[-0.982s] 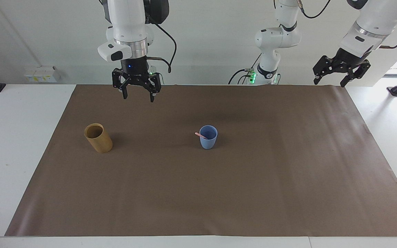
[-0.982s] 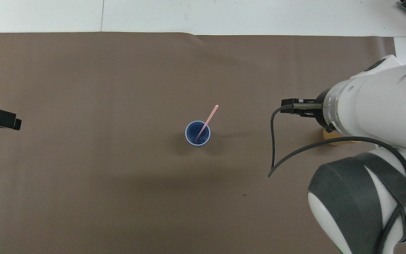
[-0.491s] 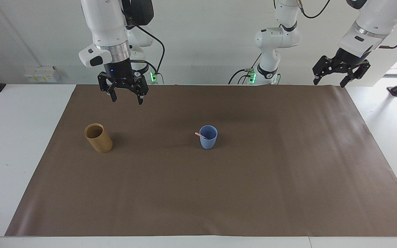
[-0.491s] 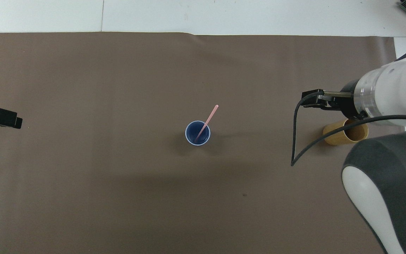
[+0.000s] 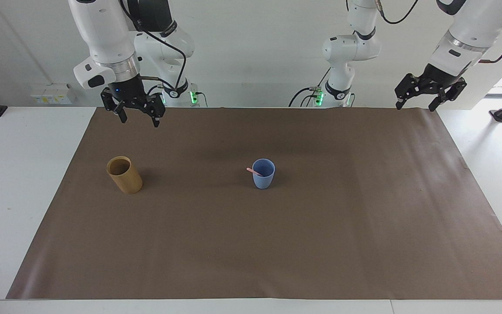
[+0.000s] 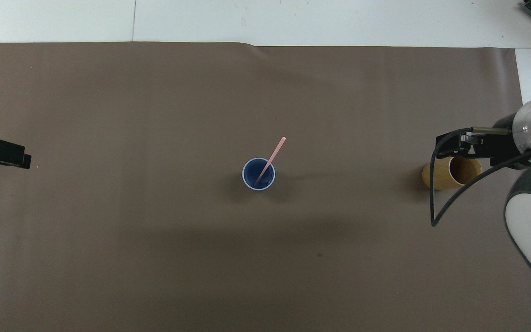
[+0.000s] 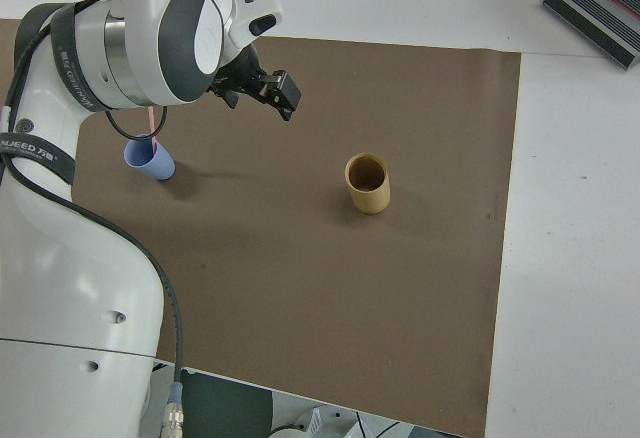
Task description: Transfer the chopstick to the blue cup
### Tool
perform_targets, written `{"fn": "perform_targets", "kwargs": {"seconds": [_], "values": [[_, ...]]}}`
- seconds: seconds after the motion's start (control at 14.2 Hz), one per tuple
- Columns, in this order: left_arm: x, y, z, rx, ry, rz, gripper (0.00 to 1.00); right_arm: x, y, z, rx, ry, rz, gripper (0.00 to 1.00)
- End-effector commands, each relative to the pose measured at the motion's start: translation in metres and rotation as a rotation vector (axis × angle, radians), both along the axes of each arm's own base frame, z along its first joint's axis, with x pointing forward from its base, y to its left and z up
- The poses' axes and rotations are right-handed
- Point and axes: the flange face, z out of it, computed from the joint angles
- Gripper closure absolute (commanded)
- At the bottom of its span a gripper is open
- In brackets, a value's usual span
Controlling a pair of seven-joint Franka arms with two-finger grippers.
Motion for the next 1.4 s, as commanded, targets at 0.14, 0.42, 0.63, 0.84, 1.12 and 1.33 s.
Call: {"fn": "perform_targets", "kwargs": {"seconds": [0.14, 0.42, 0.63, 0.84, 1.12, 1.33], "values": [[-0.007, 0.004, 0.002, -0.001, -0.008, 0.021, 0.00, -0.001, -0.019, 0.005, 0.064, 0.008, 0.001, 0.00], [-0.007, 0.005, 0.001, -0.002, -0.005, 0.024, 0.00, 0.001, -0.016, 0.013, 0.045, -0.003, 0.068, 0.00], [-0.007, 0.005, 0.002, -0.002, -0.006, 0.022, 0.00, 0.003, -0.017, 0.010, 0.046, -0.006, 0.068, 0.00], [-0.007, 0.005, 0.001, -0.002, -0.005, 0.024, 0.00, 0.000, -0.022, 0.013, 0.048, -0.010, 0.062, 0.00], [-0.007, 0.006, 0.002, -0.001, -0.007, 0.024, 0.00, 0.000, -0.028, 0.004, 0.048, 0.004, 0.056, 0.00], [-0.007, 0.006, 0.001, -0.001, -0.005, 0.024, 0.00, 0.000, -0.032, 0.005, 0.050, 0.004, 0.046, 0.00]]}}
